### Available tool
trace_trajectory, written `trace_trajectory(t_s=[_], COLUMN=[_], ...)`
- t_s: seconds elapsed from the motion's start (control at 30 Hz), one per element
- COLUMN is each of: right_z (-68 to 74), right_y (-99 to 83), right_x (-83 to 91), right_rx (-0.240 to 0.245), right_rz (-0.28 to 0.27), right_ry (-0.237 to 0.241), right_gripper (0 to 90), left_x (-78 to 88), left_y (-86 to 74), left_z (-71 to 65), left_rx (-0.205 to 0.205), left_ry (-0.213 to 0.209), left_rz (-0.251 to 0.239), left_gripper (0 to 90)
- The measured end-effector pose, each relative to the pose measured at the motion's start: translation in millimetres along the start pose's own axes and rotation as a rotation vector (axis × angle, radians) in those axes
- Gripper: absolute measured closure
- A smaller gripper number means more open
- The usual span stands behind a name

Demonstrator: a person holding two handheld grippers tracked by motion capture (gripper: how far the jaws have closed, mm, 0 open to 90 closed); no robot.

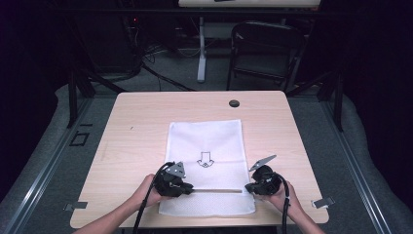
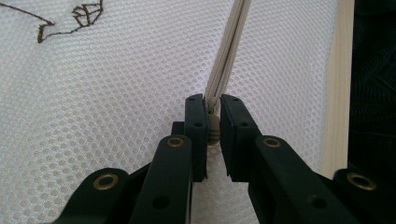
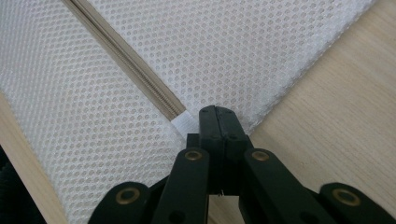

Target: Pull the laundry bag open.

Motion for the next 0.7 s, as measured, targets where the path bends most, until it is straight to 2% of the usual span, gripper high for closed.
trace_trajectory(t_s=[0.23,0.33,0.5,0.57,0.7], right_z=[0.6,0.1,0.3,0.3,0.9], right_y=[0.0,0.0,0.0,0.0,0.1], right_x=[-0.7,0.0,0.0,-0.1,-0.4], right_rx=[-0.005,0.000,-0.002,-0.002,-0.007], right_rz=[-0.018,0.000,0.000,-0.001,-0.010], right_ry=[0.001,-0.001,-0.001,-0.001,0.001], right_gripper=[90.0,90.0,90.0,90.0,90.0], left_x=[3.2,5.0,9.3,11.2,14.9], left_y=[-2.1,-2.5,-3.4,-4.3,-9.2], left_z=[-0.3,0.3,0.7,1.3,4.2], left_rx=[-0.008,0.000,0.004,-0.001,0.014], left_ry=[0.001,-0.005,-0.003,0.005,0.014], left_rz=[0.008,-0.001,-0.008,-0.001,0.006], left_gripper=[81.9,81.9,81.9,81.9,81.9])
Point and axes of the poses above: each handheld gripper's, and its own axes: x roughly backward along the jaws, y roughly out of its top, z roughly to its left, the point moved 7 cm from there along -x, roughly forward along the jaws, and after that the axes turned 6 degrees about -z, right-handed, at the moved point
